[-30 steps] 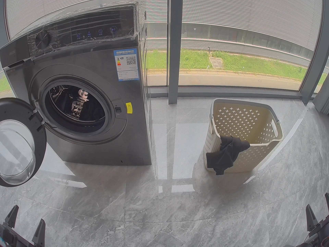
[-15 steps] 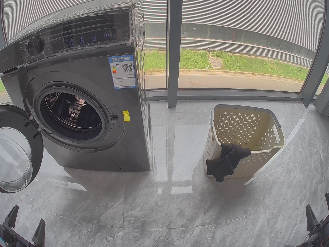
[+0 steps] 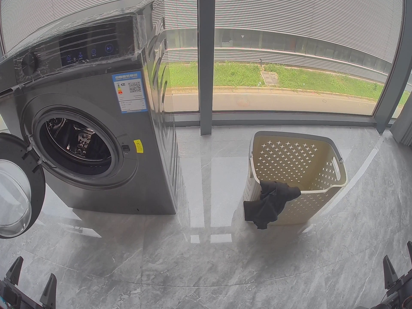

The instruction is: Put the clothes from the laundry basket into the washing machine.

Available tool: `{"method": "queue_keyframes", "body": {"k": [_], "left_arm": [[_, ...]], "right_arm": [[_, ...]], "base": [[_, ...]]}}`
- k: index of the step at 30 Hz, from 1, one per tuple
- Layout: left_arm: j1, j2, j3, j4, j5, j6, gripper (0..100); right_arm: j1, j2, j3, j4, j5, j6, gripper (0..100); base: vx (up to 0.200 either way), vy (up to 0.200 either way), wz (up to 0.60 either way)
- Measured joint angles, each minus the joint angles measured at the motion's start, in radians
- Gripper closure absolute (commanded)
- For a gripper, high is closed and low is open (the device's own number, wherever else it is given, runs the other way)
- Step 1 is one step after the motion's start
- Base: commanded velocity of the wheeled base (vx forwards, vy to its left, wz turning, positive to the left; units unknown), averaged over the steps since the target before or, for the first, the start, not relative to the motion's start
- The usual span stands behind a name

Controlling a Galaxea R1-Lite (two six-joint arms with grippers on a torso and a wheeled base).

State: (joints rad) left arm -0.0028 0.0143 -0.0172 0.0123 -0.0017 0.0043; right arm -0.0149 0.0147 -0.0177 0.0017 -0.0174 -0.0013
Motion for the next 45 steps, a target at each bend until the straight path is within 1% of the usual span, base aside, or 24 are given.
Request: {"method": "queue_keyframes", "body": {"k": [5,14,29,36,39,41,44,45], "left_arm": [[0.000,0.000,0.000,0.000,0.000,0.000,0],[0.000,0.001,0.000,0.000,0.000,0.000,0],[0.000,0.001,0.000,0.000,0.000,-0.001,0],[-0.001,0.001,0.000,0.000,0.000,-0.001,0],[-0.001,0.001,0.000,0.000,0.001,-0.001,0],[0.000,0.001,0.000,0.000,0.000,-0.001,0],[0.000,0.001,0.000,0.000,0.000,-0.001,0],[0.000,0.001,0.000,0.000,0.001,-0.001,0]], "right_arm": [[0.000,0.000,0.000,0.000,0.000,0.000,0],[0.000,0.001,0.000,0.000,0.000,0.000,0],[0.001,0.001,0.000,0.000,-0.005,0.001,0],[0.000,0.001,-0.005,-0.006,-0.008,0.001,0],[0.001,0.003,-0.064,-0.003,-0.004,0.001,0],[0.002,0.014,-0.124,0.013,0.010,0.001,0],[0.007,0.063,-0.222,0.047,0.060,0.001,0],[0.010,0.087,-0.249,0.053,0.092,0.003,0]], "base": [[0.000,-0.200,0.00],[0.000,0.000,0.00],[0.200,0.000,0.00],[0.000,0.000,0.00],[0.000,0.000,0.00],[0.000,0.000,0.00],[0.000,0.000,0.00],[0.000,0.000,0.00]]}}
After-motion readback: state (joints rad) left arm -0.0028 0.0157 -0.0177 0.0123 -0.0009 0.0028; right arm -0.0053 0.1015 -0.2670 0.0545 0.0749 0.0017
